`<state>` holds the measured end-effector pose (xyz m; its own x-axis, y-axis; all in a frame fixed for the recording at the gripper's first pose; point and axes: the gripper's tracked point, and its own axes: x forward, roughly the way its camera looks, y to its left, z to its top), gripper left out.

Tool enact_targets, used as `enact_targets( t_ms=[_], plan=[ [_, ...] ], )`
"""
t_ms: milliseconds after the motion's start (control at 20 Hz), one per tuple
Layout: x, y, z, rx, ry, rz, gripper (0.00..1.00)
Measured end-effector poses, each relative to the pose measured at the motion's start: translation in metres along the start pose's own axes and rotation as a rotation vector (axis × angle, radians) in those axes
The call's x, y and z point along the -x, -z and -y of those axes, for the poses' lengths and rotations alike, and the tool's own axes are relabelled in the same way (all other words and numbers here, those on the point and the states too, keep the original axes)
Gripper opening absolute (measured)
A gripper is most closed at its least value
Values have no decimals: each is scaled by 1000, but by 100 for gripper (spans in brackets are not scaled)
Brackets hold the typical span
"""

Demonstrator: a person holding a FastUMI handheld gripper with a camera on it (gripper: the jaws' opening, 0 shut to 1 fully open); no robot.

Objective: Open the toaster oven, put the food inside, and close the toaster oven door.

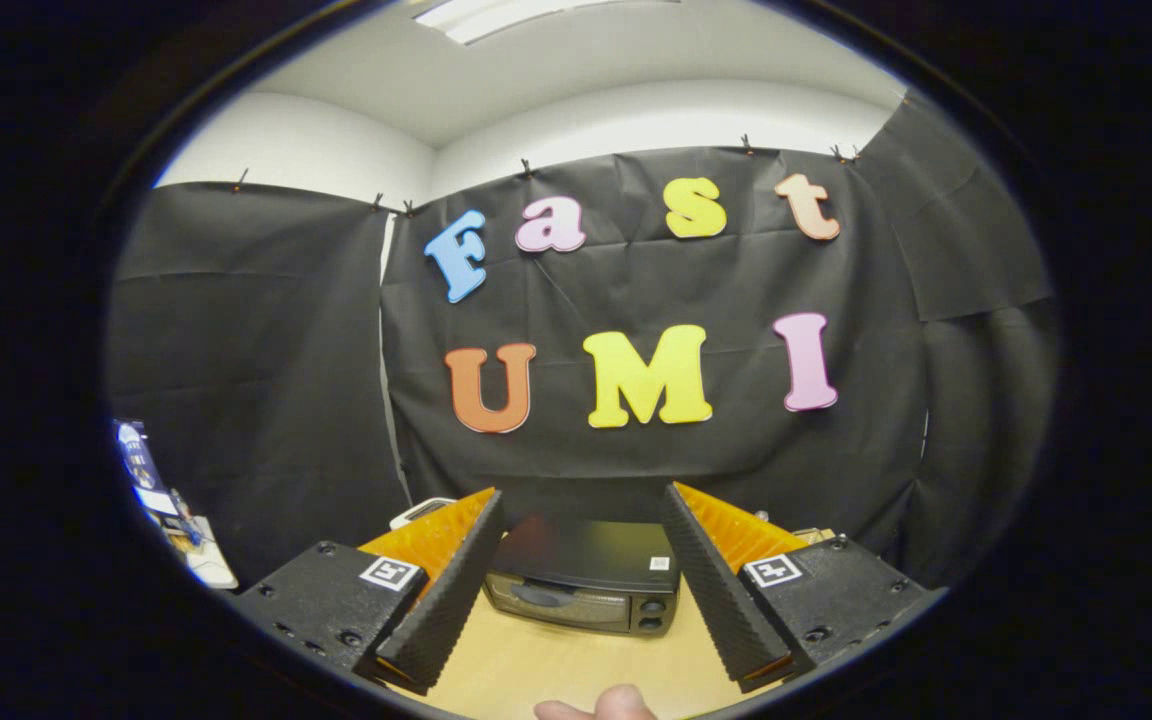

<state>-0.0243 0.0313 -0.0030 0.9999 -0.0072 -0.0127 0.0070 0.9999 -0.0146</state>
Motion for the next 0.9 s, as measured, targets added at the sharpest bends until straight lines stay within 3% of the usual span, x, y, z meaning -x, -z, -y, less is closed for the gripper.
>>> enact_targets(
  t_ms=[450,900],
  plan=[
    [-27,18,0,2,31,-57,100],
    [-106,117,-25,-39,70,-247,100]
  ],
)
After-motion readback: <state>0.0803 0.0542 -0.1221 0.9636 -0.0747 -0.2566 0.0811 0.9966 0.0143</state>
